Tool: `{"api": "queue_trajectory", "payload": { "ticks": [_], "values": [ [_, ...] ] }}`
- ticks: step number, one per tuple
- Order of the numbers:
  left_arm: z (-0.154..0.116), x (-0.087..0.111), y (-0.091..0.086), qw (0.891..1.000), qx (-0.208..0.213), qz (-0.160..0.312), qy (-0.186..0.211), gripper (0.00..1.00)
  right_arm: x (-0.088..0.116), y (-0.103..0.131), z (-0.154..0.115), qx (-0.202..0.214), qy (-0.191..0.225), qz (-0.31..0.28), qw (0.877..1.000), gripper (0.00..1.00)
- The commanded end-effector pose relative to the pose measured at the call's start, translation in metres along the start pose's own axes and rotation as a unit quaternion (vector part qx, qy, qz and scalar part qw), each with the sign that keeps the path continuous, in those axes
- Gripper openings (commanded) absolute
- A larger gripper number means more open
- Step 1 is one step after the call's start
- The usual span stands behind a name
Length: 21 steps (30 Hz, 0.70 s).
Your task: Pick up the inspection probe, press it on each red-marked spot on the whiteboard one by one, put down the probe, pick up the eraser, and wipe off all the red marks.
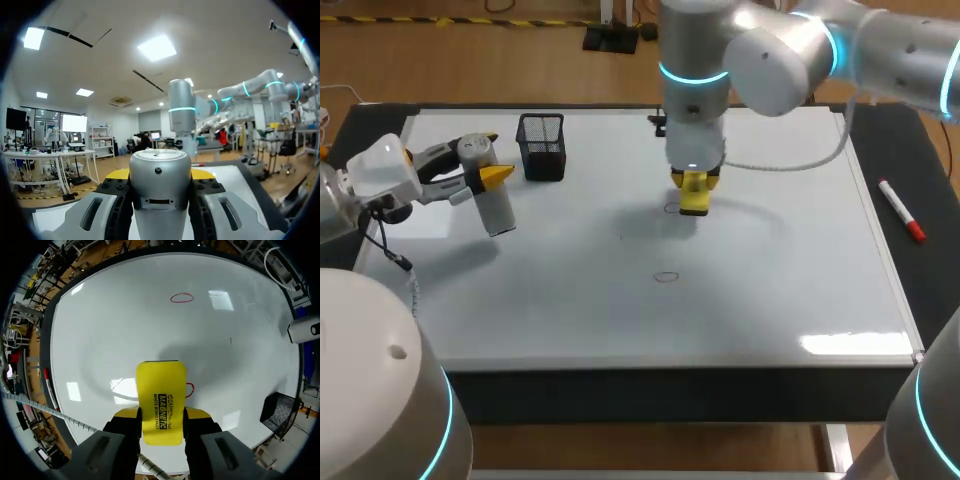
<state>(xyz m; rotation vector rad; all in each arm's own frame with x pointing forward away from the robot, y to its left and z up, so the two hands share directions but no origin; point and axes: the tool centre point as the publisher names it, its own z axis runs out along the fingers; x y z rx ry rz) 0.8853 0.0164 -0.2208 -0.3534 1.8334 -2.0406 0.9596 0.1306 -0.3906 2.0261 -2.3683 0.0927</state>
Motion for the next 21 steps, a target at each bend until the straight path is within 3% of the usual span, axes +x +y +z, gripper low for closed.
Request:
{"api": "queue_trajectory", "payload": {
  "ticks": [1, 10, 21],
  "values": [
    [0.000, 0.000, -0.001, 1.000, 0.000, 0.000, -0.001, 0.00, -0.022, 0.005, 0.003, -0.001, 0.019, -0.014, 1.000, 0.00],
    [0.000, 0.000, -0.001, 1.000, 0.000, 0.000, -0.001, 0.00, -0.058, 0.022, 0.007, -0.004, 0.013, -0.055, 0.998, 0.00],
    [0.000, 0.000, -0.001, 1.000, 0.000, 0.000, -0.001, 0.00, -0.068, 0.027, 0.013, 0.002, 0.006, -0.061, 0.998, 0.00]
  ]
}}
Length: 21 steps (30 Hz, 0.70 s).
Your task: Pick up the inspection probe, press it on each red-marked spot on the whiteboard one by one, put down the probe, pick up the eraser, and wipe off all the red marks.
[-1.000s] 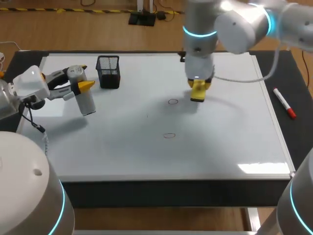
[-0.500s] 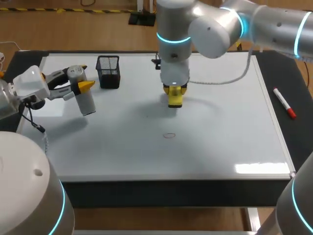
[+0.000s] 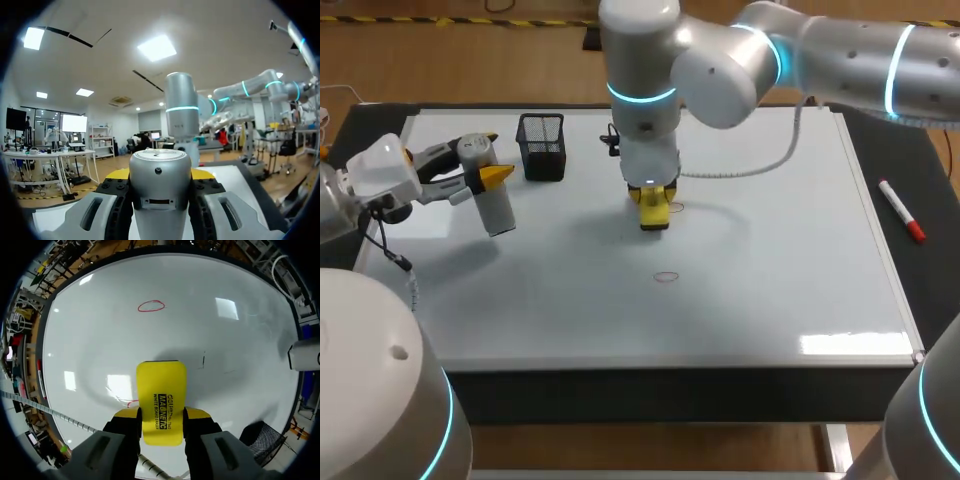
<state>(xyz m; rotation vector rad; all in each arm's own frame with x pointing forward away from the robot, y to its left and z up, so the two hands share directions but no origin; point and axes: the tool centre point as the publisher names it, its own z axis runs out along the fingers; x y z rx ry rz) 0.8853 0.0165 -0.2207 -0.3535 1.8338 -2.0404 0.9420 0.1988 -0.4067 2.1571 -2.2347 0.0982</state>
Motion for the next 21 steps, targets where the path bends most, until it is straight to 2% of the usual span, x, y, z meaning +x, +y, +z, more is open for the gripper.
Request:
{"api": "queue_trajectory", "payload": {
  "ticks": [1, 21],
  "values": [
    [0.000, 0.001, -0.001, 1.000, 0.001, 0.000, -0.001, 0.00, -0.003, -0.002, 0.002, 0.002, 0.001, -0.001, 1.000, 0.00],
    [0.000, 0.001, -0.001, 1.000, 0.001, 0.000, -0.001, 0.00, -0.002, 0.000, 0.015, 0.006, -0.007, -0.002, 1.000, 0.00]
  ]
}}
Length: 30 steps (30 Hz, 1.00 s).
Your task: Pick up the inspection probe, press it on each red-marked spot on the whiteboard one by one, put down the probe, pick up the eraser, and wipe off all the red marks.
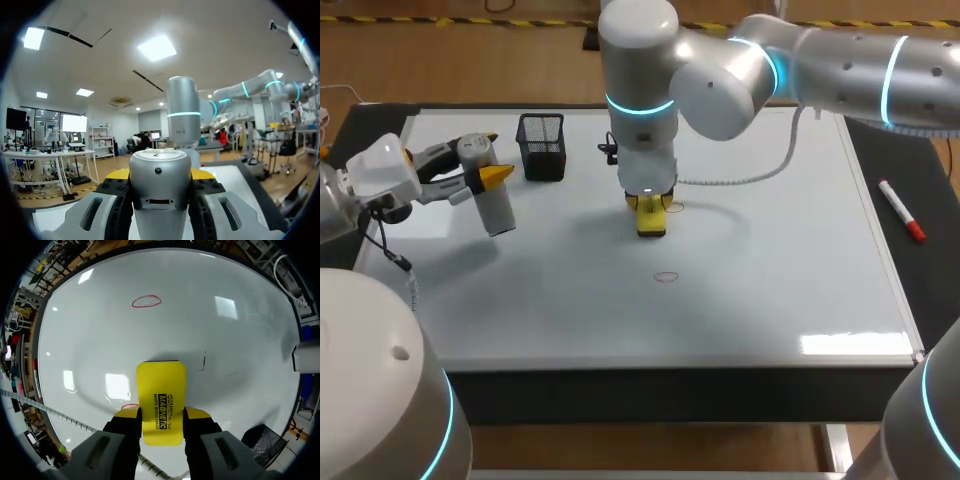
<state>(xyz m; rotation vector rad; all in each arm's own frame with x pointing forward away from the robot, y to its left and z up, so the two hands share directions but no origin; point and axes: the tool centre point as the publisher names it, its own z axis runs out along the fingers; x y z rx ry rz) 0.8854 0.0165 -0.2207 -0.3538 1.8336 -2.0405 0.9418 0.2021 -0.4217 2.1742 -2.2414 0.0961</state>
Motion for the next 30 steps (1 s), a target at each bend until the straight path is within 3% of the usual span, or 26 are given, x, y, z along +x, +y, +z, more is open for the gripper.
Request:
{"api": "queue_trajectory", "payload": {
  "ticks": [1, 14, 30],
  "values": [
    [0.000, 0.001, -0.001, 1.000, 0.001, 0.001, -0.001, 0.00, 0.003, -0.001, 0.001, 0.001, 0.000, 0.000, 1.000, 0.00],
    [0.000, 0.001, -0.001, 1.000, 0.001, 0.001, -0.001, 0.00, 0.026, -0.004, 0.003, 0.002, 0.004, 0.023, 1.000, 0.00],
    [0.000, 0.001, -0.001, 1.000, 0.001, 0.001, -0.001, 0.00, 0.068, -0.012, 0.008, 0.003, 0.022, 0.062, 0.998, 0.00]
  ]
}}
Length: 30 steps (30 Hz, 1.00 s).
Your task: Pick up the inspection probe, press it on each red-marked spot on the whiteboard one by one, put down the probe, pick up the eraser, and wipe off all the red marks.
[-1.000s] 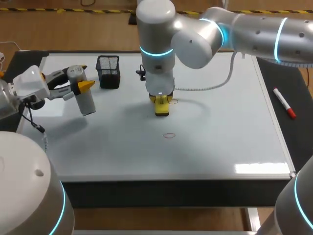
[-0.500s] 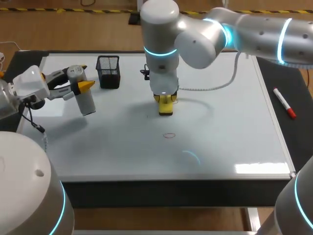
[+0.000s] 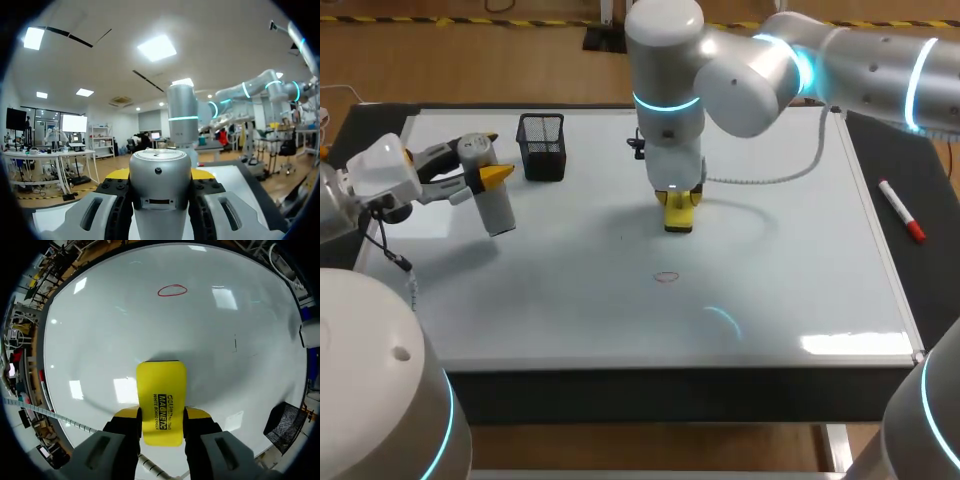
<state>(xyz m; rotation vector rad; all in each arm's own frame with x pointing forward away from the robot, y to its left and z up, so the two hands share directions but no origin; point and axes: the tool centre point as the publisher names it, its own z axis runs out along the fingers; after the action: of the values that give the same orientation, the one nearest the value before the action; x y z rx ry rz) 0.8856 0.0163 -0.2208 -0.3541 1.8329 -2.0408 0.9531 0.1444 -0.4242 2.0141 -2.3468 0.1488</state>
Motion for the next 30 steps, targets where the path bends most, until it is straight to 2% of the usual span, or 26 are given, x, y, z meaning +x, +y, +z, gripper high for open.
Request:
{"api": "queue_trajectory", "payload": {
  "ticks": [1, 10, 14, 22, 30],
  "values": [
    [0.000, 0.001, -0.001, 1.000, 0.000, 0.001, -0.001, 0.00, 0.013, -0.001, 0.003, 0.001, 0.000, 0.004, 1.000, 0.00],
    [0.000, 0.001, -0.001, 1.000, 0.000, 0.001, -0.001, 0.00, 0.019, -0.003, -0.001, 0.004, -0.003, 0.014, 1.000, 0.00],
    [0.000, 0.001, -0.001, 1.000, 0.000, 0.001, -0.001, 0.00, 0.023, -0.005, -0.011, -0.001, -0.015, 0.015, 1.000, 0.00],
    [0.000, 0.001, -0.001, 1.000, 0.000, 0.001, -0.001, 0.00, 0.048, -0.018, -0.035, 0.013, -0.014, 0.028, 0.999, 0.00],
    [0.000, 0.001, -0.001, 1.000, 0.000, 0.001, -0.001, 0.00, 0.078, -0.033, -0.038, 0.013, -0.019, 0.070, 0.997, 0.00]
  ]
}}
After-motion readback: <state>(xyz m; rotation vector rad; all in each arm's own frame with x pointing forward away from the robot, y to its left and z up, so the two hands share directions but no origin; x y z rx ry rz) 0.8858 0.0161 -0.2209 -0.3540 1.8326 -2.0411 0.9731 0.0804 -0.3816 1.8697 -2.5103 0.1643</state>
